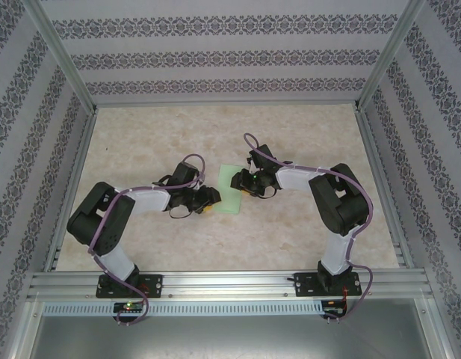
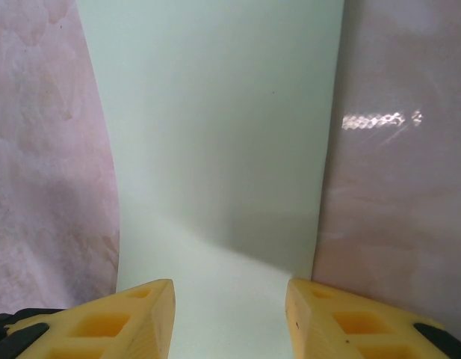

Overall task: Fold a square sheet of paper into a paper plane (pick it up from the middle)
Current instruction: Fold the triangle a second time at the center of the table.

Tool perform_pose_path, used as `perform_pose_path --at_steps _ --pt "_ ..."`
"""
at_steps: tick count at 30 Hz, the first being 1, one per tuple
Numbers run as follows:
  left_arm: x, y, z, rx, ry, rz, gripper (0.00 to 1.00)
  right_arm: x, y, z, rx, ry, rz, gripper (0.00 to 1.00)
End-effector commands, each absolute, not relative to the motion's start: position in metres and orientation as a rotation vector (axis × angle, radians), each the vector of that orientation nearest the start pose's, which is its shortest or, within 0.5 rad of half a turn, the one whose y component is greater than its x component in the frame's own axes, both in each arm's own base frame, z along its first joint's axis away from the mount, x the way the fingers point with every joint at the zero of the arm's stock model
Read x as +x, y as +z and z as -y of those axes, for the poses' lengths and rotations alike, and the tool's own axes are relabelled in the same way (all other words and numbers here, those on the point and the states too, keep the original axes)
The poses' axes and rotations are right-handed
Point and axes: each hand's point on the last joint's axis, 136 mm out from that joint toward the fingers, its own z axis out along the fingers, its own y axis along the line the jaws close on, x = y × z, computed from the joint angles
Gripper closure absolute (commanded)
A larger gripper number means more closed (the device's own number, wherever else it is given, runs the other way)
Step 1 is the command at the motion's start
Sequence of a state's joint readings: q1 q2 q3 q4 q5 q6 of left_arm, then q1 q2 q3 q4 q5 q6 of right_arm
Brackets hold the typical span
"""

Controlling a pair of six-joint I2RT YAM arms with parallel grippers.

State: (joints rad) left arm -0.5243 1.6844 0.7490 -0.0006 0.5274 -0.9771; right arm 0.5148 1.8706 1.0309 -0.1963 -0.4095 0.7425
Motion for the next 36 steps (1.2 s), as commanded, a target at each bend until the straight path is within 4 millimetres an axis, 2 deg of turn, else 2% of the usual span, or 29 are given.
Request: perform_pose_path --at_steps 1,4,7,10,14,18,22,30,36 --pt "0.296 0.053 0.279 -0.332 -1.26 -2.701 0.58 0.327 0.016 -0.264 0.176 0.892 -2.839 0.56" --pt "0.301 0.057 0.282 -0.312 -1.257 -2.694 0.59 0.329 0.021 -0.266 0.163 0.905 -2.827 0.55" --pt "0.31 0.056 0.282 -0.312 -1.236 -2.671 0.58 0.334 0.034 -0.273 0.133 0.961 -2.784 0.55" --pt "0.322 0.058 0.289 -0.303 -1.286 -2.652 0.57 0.341 0.049 -0.275 0.103 0.983 -2.741 0.52" --pt "0.331 0.059 0.293 -0.31 -1.295 -2.641 0.57 0.35 0.06 -0.255 0.169 0.898 -2.708 0.51" --pt "0.336 0.061 0.289 -0.31 -1.269 -2.632 0.57 0.351 0.069 -0.231 0.226 0.793 -2.679 0.51" --pt "0.344 0.064 0.287 -0.318 -1.278 -2.62 0.58 0.344 0.079 -0.227 0.172 0.772 -2.649 0.52" --pt "0.352 0.061 0.288 -0.319 -1.278 -2.647 0.65 0.314 0.104 -0.259 -0.192 0.65 -2.533 0.53" --pt "0.358 0.069 0.287 -0.357 -1.357 -2.608 0.71 0.285 0.119 -0.289 -0.471 0.494 -2.385 0.52"
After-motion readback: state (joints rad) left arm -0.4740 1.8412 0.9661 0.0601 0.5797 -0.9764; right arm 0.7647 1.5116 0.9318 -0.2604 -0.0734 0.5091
